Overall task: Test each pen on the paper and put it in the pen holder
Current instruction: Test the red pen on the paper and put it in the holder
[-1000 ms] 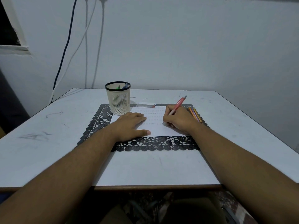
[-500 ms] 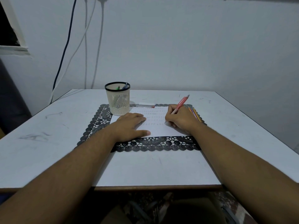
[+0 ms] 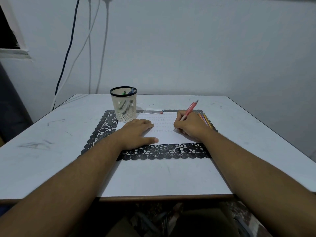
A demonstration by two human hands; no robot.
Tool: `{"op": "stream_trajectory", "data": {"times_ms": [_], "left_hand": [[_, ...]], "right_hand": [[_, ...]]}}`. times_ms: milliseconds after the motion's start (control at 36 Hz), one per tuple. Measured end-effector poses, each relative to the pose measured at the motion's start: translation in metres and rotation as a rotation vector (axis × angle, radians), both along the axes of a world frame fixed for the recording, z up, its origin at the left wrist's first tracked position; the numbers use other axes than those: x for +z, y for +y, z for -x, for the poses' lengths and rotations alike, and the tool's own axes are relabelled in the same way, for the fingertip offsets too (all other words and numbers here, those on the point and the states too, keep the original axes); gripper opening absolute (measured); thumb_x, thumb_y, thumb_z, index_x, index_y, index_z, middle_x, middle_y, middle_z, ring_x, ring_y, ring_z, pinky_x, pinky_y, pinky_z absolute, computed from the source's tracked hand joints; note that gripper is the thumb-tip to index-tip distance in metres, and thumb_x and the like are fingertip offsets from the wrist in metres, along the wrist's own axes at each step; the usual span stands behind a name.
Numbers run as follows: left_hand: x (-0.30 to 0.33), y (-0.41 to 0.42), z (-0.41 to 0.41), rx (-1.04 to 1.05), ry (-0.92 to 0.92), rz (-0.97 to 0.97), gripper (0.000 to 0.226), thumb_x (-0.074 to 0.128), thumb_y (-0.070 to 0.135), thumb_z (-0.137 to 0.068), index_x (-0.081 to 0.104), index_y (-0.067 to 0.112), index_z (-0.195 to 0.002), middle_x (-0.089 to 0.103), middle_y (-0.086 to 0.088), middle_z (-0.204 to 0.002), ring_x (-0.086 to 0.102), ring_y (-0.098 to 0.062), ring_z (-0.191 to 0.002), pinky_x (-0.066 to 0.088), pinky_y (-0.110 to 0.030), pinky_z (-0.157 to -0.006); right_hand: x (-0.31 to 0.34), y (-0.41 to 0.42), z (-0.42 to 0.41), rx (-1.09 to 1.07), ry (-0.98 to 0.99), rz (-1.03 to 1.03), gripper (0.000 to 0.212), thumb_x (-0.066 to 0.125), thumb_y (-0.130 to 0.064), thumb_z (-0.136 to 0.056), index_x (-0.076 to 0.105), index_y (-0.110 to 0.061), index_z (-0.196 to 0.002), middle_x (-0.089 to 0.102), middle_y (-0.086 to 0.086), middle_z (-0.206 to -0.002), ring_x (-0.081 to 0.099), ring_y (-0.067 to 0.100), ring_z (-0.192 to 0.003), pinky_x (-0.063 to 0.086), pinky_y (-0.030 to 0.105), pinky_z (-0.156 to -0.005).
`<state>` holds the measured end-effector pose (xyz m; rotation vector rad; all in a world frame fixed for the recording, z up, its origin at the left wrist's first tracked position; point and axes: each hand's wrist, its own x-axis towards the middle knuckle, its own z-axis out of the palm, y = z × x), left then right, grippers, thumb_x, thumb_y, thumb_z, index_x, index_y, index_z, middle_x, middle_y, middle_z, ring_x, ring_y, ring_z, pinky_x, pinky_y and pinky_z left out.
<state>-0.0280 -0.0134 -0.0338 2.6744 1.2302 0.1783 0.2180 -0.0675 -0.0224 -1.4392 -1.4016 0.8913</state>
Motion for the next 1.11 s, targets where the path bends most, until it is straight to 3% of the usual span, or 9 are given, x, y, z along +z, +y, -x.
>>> {"op": "stream_trajectory", "data": {"times_ms": [194, 361, 556, 722, 833, 889, 1028, 1111], "left_hand": [[-0.001, -0.001, 0.001, 0.002, -0.007, 0.008, 0.1, 0.041, 0.083, -0.076, 0.034, 0.027, -0.158, 0.026, 0.007, -0.166, 0.018, -0.018, -0.152, 0.017, -0.04, -0.125], [0.0, 0.001, -0.001, -0.001, -0.002, 0.004, 0.104, 0.039, 0.086, -0.073, 0.034, 0.027, -0.158, 0.027, 0.007, -0.166, 0.019, -0.019, -0.151, 0.018, -0.04, -0.124], [0.0, -0.002, -0.001, -0.005, 0.003, 0.002, 0.099, 0.04, 0.082, -0.076, 0.034, 0.026, -0.158, 0.026, 0.007, -0.166, 0.018, -0.019, -0.152, 0.017, -0.04, -0.125], [0.0, 0.0, 0.001, -0.011, -0.008, 0.017, 0.114, 0.032, 0.092, -0.065, 0.034, 0.027, -0.158, 0.026, 0.007, -0.166, 0.018, -0.018, -0.152, 0.017, -0.04, -0.125], [-0.002, -0.001, -0.001, -0.018, -0.027, -0.004, 0.102, 0.04, 0.085, -0.074, 0.036, 0.026, -0.157, 0.029, 0.007, -0.165, 0.019, -0.018, -0.151, 0.019, -0.041, -0.124], [-0.004, 0.0, 0.0, -0.022, -0.039, -0.007, 0.105, 0.038, 0.088, -0.071, 0.039, 0.027, -0.156, 0.032, 0.008, -0.163, 0.021, -0.018, -0.149, 0.021, -0.043, -0.123], [-0.003, 0.004, 0.006, -0.05, -0.166, -0.087, 0.097, 0.04, 0.085, -0.075, 0.05, 0.023, -0.148, 0.048, 0.005, -0.15, 0.034, -0.017, -0.139, 0.031, -0.038, -0.116], [0.0, 0.006, 0.009, -0.044, -0.355, -0.212, 0.063, 0.06, 0.061, -0.092, 0.058, 0.021, -0.14, 0.055, 0.001, -0.145, 0.042, -0.017, -0.137, 0.033, -0.034, -0.113]], "right_hand": [[-0.001, -0.002, -0.002, 0.023, -0.045, 0.016, 0.034, 0.064, 0.005, -0.084, 0.044, -0.017, -0.065, 0.045, 0.009, -0.072, 0.046, 0.018, -0.073, 0.055, 0.028, -0.072], [0.0, -0.001, -0.001, 0.016, -0.009, 0.017, 0.034, 0.064, 0.006, -0.086, 0.047, -0.015, -0.066, 0.05, 0.006, -0.071, 0.049, 0.015, -0.072, 0.057, 0.031, -0.079], [-0.002, 0.001, -0.004, -0.018, -0.014, 0.025, 0.036, 0.064, 0.004, -0.085, 0.044, -0.017, -0.064, 0.045, 0.001, -0.062, 0.046, 0.015, -0.067, 0.053, 0.031, -0.073], [0.0, -0.002, 0.001, 0.037, -0.032, 0.014, 0.028, 0.063, 0.008, -0.084, 0.046, -0.01, -0.07, 0.047, 0.009, -0.07, 0.048, 0.019, -0.071, 0.053, 0.032, -0.075], [0.001, -0.004, -0.006, -0.026, 0.117, 0.007, 0.03, 0.06, 0.014, -0.085, 0.048, -0.007, -0.067, 0.053, 0.014, -0.061, 0.052, 0.02, -0.053, 0.047, 0.025, -0.052], [0.001, -0.003, -0.01, -0.105, 0.189, -0.015, 0.028, 0.06, 0.014, -0.085, 0.051, -0.007, -0.068, 0.052, 0.014, -0.058, 0.05, 0.022, -0.049, 0.045, 0.027, -0.048], [0.004, 0.003, -0.014, -0.205, 0.33, -0.068, 0.02, 0.064, 0.012, -0.087, 0.059, -0.004, -0.076, 0.059, 0.014, -0.064, 0.058, 0.025, -0.051, 0.053, 0.042, -0.065], [0.005, 0.005, -0.015, -0.212, 0.459, -0.05, 0.016, 0.064, 0.012, -0.09, 0.064, -0.003, -0.084, 0.067, 0.014, -0.074, 0.07, 0.027, -0.066, 0.063, 0.04, -0.078]]}}
